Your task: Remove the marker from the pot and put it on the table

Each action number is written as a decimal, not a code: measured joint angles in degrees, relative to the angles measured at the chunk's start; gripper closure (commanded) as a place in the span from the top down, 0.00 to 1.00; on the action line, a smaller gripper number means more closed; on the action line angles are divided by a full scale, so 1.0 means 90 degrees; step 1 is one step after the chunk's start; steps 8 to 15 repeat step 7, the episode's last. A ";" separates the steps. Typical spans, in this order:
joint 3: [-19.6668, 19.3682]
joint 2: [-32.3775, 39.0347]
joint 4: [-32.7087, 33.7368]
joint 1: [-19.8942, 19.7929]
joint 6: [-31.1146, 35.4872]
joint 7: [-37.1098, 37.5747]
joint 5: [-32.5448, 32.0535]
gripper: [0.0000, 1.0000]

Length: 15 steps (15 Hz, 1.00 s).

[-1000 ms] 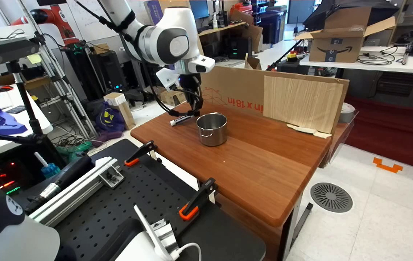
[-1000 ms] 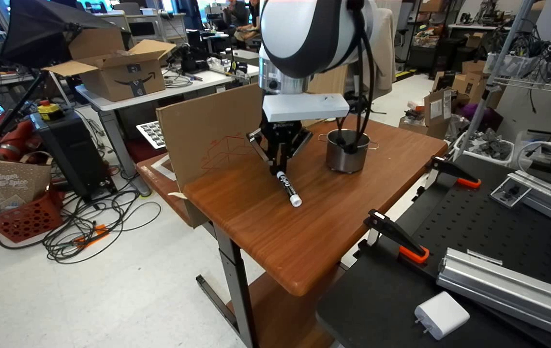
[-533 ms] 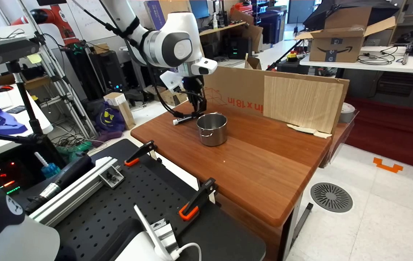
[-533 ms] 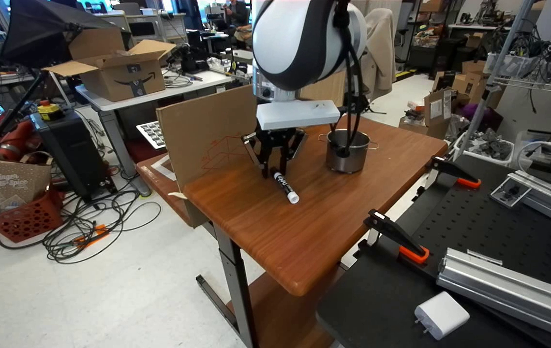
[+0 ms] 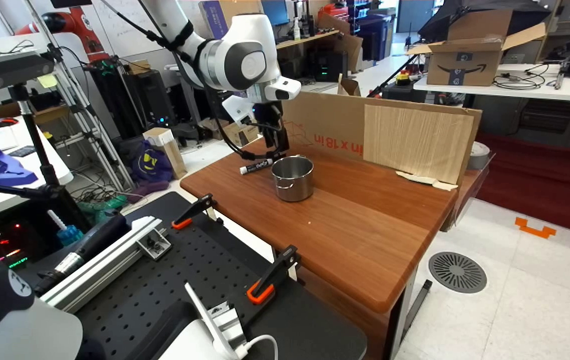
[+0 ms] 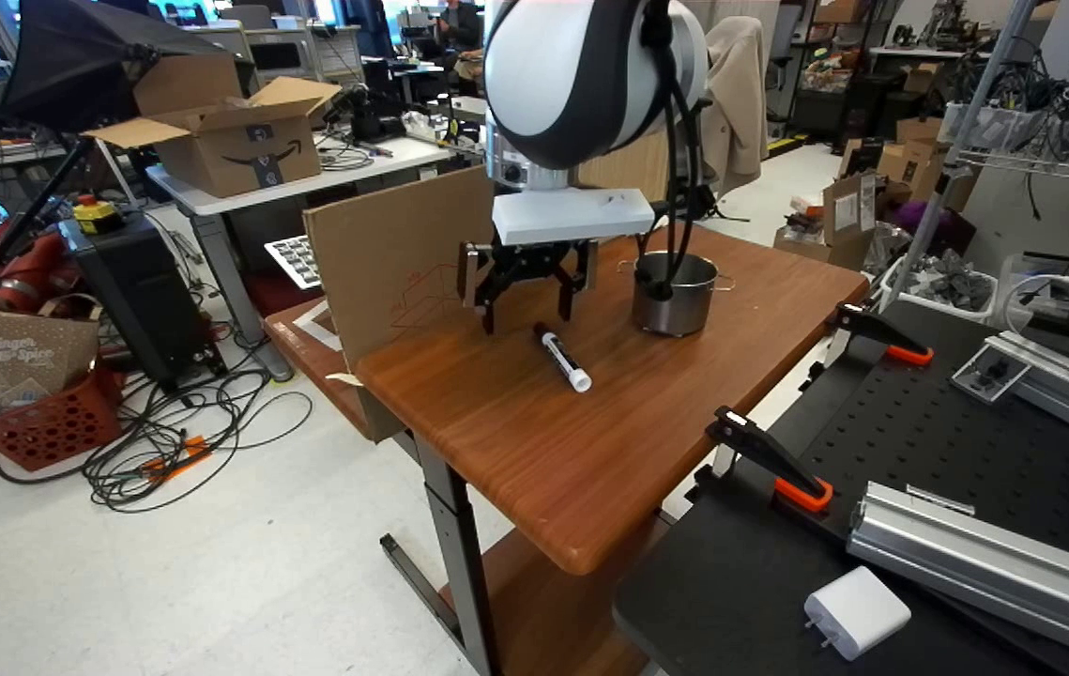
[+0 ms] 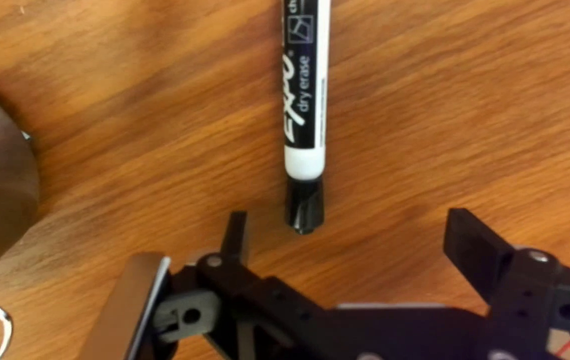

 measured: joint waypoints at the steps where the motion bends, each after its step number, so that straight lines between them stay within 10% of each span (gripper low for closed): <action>1: 0.0006 -0.0050 -0.0019 0.0000 -0.0002 0.0000 0.0001 1.00; 15: 0.0072 -0.0895 -0.0566 -0.0001 -0.0284 0.0000 0.0009 1.00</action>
